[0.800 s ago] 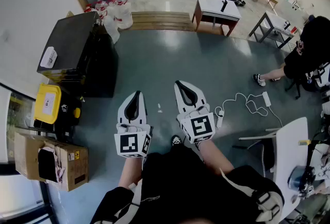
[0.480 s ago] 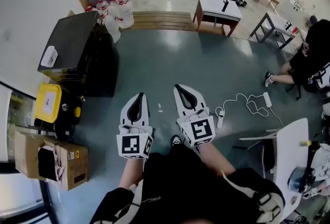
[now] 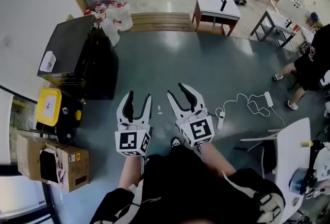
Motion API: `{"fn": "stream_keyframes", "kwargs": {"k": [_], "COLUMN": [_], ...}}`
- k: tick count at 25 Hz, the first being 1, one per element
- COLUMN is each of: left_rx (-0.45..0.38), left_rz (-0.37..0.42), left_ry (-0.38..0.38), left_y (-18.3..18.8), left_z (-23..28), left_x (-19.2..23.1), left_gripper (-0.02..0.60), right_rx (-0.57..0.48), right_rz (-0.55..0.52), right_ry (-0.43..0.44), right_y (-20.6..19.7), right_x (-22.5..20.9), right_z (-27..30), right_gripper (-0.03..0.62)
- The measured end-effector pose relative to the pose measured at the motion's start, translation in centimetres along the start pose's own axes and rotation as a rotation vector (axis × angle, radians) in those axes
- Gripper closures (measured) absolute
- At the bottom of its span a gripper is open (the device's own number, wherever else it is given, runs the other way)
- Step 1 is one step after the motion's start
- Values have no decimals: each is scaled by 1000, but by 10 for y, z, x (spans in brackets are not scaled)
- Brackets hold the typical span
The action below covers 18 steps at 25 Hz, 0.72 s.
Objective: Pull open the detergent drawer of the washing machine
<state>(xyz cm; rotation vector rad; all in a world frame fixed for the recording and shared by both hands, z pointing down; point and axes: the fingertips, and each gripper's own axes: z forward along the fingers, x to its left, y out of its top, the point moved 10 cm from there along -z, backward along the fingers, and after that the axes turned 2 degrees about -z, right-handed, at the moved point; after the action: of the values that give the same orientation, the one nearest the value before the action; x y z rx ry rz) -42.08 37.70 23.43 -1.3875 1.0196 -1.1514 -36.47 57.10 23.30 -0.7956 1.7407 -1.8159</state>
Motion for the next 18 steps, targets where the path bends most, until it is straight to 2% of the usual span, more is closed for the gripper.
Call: {"fn": "stream_keyframes", "kwargs": {"k": [4, 8, 13, 18], "left_rx": [-2, -11, 14, 29], "left_rz": [-42, -39, -40, -14], "left_ry": [7, 0, 10, 3], "left_y": [-7, -13, -24, -25], "left_z": [20, 42, 64, 83], "left_x": [-12, -28, -42, -27], "left_gripper": [328, 322, 322, 322], "right_rx": [1, -3, 27, 30], "right_rz": [31, 25, 38, 65], "right_ry": [25, 37, 51, 46], "right_y": [-7, -14, -29, -39], "right_x": [-35, -62, -90, -98], "right_z": [-6, -5, 2, 30], "right_gripper": [378, 347, 336, 336]}}
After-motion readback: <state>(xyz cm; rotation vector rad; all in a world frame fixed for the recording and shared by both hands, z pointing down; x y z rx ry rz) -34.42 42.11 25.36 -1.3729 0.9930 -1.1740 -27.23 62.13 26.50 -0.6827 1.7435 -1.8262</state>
